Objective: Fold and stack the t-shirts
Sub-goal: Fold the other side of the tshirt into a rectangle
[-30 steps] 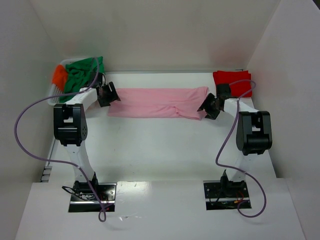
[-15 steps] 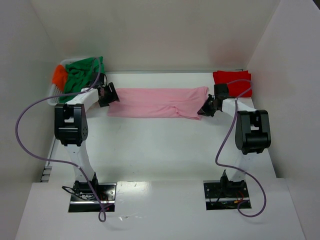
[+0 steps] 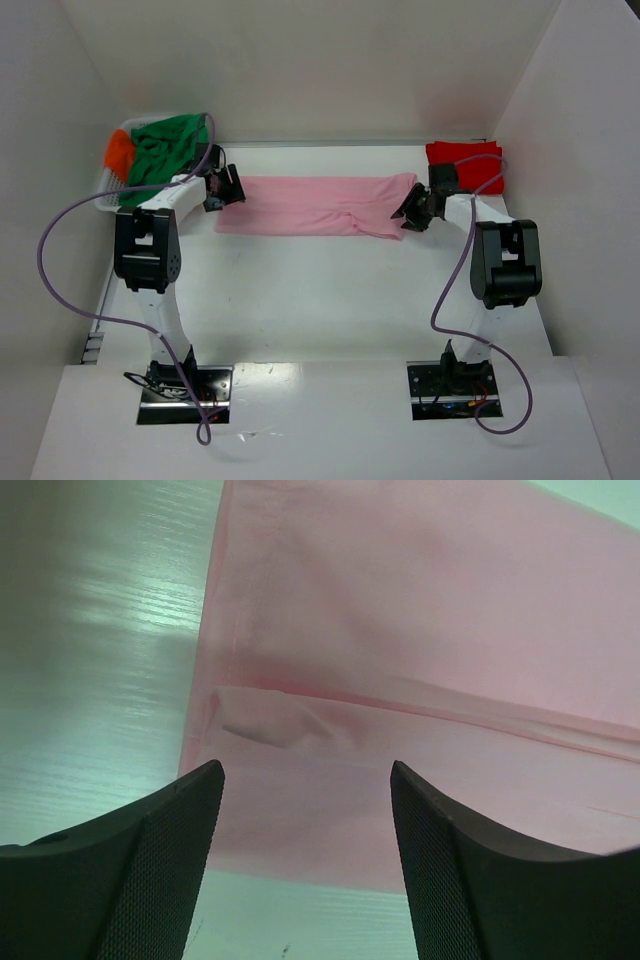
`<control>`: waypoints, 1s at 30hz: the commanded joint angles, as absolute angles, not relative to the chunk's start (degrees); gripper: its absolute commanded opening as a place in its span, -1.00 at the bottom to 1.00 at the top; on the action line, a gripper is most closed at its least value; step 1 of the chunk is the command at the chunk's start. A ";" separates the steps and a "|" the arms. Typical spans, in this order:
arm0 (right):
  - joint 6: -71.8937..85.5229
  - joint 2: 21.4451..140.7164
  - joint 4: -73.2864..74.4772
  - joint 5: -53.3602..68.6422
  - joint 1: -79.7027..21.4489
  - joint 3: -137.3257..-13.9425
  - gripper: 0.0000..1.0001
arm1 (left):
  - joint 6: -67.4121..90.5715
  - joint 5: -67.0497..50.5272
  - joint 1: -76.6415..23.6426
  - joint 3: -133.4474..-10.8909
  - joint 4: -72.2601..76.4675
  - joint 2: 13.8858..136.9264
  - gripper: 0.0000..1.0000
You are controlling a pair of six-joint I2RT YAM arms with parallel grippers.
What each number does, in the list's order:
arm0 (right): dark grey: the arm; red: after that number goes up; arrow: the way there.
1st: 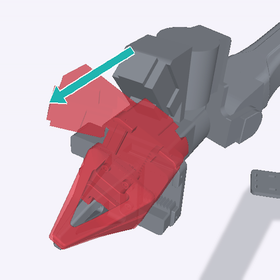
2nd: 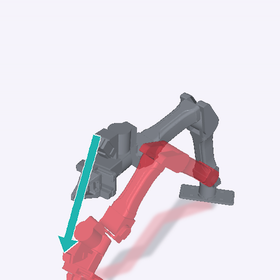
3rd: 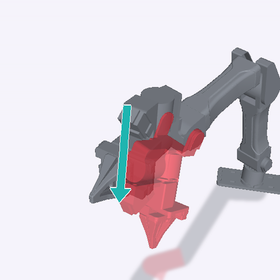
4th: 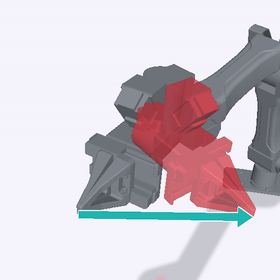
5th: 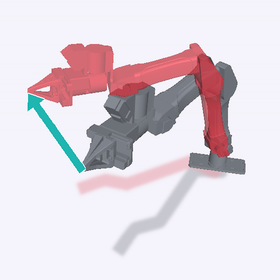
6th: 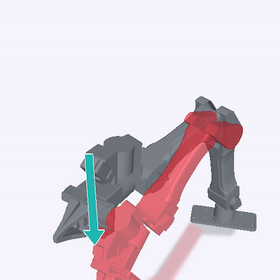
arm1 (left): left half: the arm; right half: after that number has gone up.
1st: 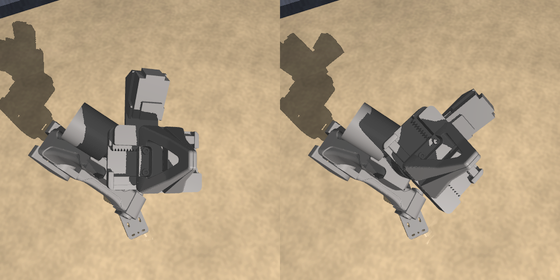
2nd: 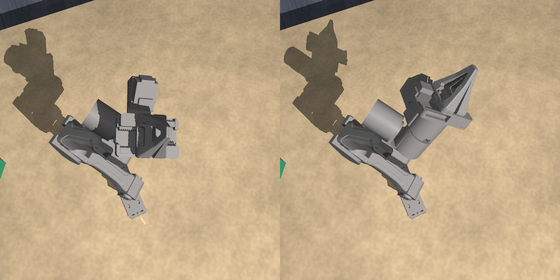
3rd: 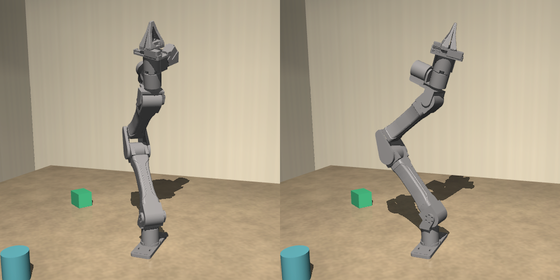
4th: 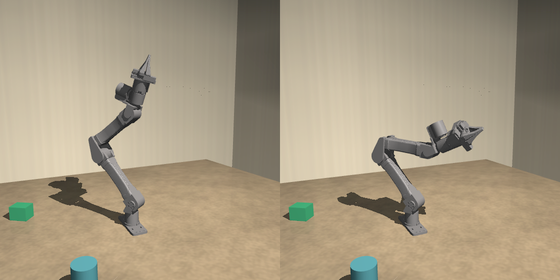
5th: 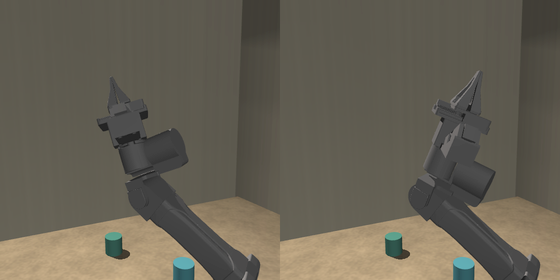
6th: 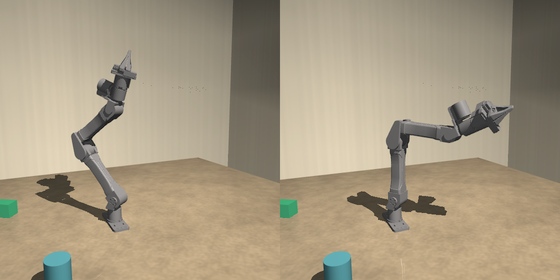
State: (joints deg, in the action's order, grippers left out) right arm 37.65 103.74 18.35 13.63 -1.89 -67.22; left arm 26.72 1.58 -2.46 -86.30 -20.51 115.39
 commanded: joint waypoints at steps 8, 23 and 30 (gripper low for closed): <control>37.35 102.30 20.74 9.76 -2.81 -63.28 0.08 | 25.22 0.09 -4.83 -89.38 -20.39 114.79 0.70; 36.83 106.79 17.92 9.14 -3.34 -65.82 -0.86 | 25.22 -1.05 -4.83 -90.44 -20.39 114.79 0.80; 35.78 105.47 21.61 9.75 -3.34 -73.99 -0.86 | 23.91 -4.48 -5.44 -92.20 -20.92 116.71 0.80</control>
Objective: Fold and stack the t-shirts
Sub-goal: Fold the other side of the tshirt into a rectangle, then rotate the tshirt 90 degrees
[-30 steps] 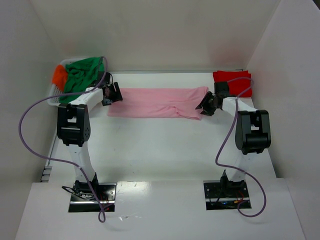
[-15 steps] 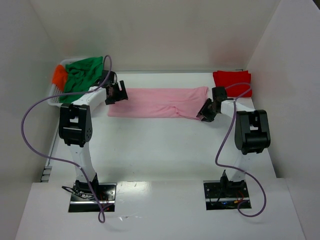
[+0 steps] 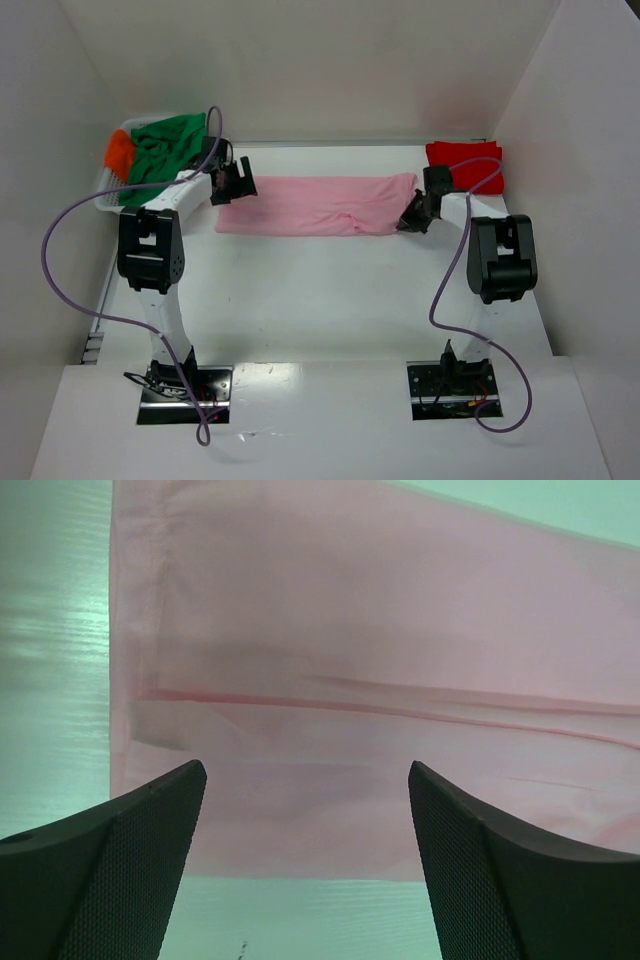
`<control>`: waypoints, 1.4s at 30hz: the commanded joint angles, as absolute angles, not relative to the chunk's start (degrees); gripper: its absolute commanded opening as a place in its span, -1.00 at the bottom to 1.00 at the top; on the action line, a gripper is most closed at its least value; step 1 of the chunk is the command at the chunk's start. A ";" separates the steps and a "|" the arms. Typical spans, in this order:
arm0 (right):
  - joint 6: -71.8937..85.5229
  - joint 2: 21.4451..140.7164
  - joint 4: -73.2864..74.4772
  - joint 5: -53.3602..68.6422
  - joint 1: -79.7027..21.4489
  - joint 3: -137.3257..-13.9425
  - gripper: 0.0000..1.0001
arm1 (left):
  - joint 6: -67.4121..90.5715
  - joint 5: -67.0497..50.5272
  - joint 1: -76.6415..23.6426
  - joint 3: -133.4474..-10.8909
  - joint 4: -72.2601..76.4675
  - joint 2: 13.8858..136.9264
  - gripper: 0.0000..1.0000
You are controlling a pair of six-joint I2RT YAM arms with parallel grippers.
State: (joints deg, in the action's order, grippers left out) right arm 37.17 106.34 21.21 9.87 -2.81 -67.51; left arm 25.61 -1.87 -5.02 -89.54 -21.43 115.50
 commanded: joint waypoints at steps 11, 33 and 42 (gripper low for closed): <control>34.19 114.86 22.68 10.81 -3.34 -88.41 -0.81 | 15.38 -8.53 -8.53 -93.25 -20.30 118.39 0.85; 34.63 115.14 22.93 13.01 -3.34 -101.60 1.00 | -31.36 -19.96 -8.00 -110.64 -35.85 128.05 0.98; 34.10 108.73 25.13 13.54 -1.58 -93.43 1.00 | -40.86 -15.39 -6.77 -110.04 -37.18 130.43 0.98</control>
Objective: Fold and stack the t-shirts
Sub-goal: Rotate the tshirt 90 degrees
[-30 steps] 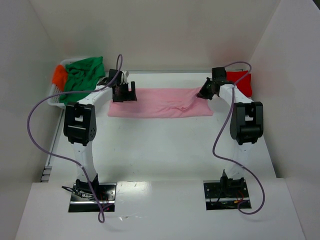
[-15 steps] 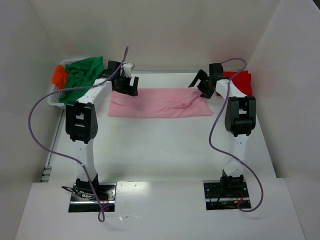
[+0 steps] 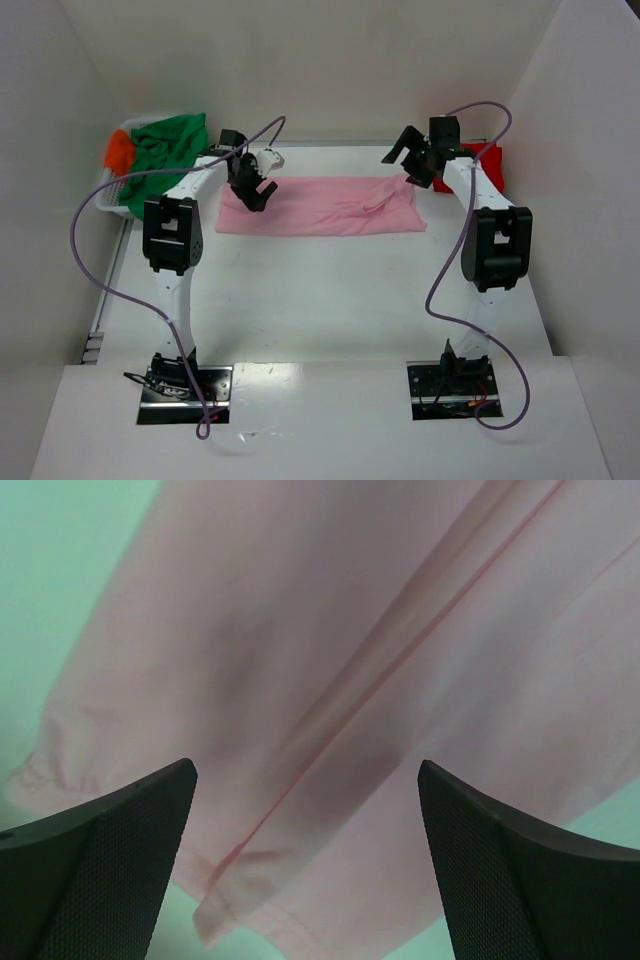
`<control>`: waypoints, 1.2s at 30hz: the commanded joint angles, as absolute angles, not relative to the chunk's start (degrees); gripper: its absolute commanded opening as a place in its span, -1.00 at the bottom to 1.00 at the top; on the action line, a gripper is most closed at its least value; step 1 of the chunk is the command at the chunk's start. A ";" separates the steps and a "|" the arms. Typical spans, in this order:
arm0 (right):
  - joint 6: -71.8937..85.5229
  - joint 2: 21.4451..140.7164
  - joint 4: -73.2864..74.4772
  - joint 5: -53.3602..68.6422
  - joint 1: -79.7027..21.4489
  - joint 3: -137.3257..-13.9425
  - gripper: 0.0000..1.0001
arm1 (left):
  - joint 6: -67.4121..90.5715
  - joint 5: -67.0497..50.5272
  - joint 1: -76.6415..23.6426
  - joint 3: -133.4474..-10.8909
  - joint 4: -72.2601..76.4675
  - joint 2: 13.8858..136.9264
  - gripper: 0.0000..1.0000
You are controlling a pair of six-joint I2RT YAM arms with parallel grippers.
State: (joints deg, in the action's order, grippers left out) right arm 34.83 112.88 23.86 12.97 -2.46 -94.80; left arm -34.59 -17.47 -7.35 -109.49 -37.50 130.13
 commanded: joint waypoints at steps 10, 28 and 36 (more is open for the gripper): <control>33.57 106.35 27.50 13.54 -1.58 -91.76 1.00 | -41.40 -10.21 -10.89 -105.56 -36.12 131.57 0.98; 30.59 99.94 24.35 15.12 2.20 -84.48 1.00 | -18.13 -9.47 -28.73 -94.66 -53.16 121.73 0.98; 29.36 99.40 22.51 15.12 0.80 -79.02 1.00 | -7.31 -18.62 -35.32 -82.71 -51.68 119.10 0.98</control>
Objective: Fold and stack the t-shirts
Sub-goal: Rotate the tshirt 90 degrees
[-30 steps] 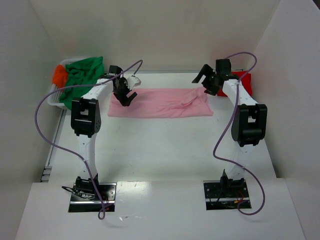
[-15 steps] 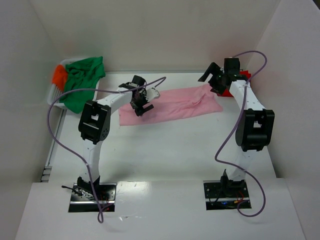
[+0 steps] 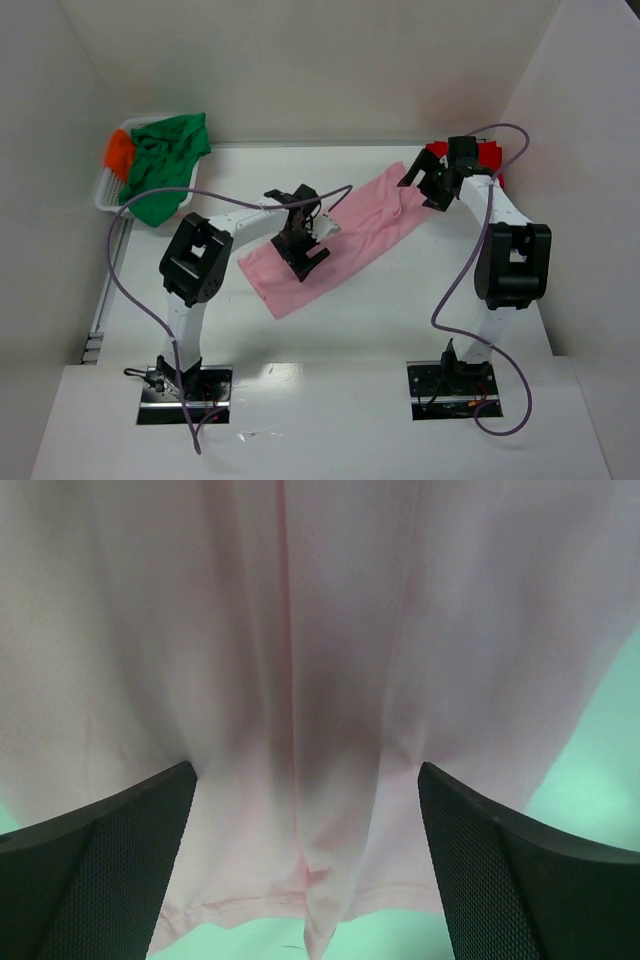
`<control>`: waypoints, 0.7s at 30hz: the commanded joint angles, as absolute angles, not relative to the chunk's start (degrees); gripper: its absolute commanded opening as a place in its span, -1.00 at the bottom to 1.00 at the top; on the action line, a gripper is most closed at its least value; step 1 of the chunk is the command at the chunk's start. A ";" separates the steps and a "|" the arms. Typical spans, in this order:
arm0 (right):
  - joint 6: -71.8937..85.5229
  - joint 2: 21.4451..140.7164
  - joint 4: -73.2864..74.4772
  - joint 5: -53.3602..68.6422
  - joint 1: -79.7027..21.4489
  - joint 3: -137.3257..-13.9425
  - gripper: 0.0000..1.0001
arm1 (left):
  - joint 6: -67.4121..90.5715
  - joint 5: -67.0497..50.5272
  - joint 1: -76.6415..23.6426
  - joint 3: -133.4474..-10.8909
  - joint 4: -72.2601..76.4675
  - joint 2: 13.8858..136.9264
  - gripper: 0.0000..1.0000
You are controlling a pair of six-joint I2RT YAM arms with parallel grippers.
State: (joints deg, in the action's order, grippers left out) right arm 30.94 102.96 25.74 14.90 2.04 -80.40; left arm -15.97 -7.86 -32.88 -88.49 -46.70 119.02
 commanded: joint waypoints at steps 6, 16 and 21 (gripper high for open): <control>28.65 101.16 19.95 13.97 -3.68 -76.12 1.00 | -0.62 -23.99 -39.98 -74.02 -46.14 113.03 0.98; 28.65 108.54 16.96 7.03 -10.20 -75.06 1.00 | 1.76 -29.00 -45.00 -70.05 -40.00 109.95 0.98; 28.65 112.76 16.96 4.66 -11.34 -77.17 1.00 | 4.21 -29.00 -45.53 -66.54 -35.53 107.67 0.98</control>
State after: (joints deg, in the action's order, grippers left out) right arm 29.26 110.19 19.27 7.90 -10.72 -75.42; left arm 1.78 -26.28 -44.56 -70.65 -40.53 107.57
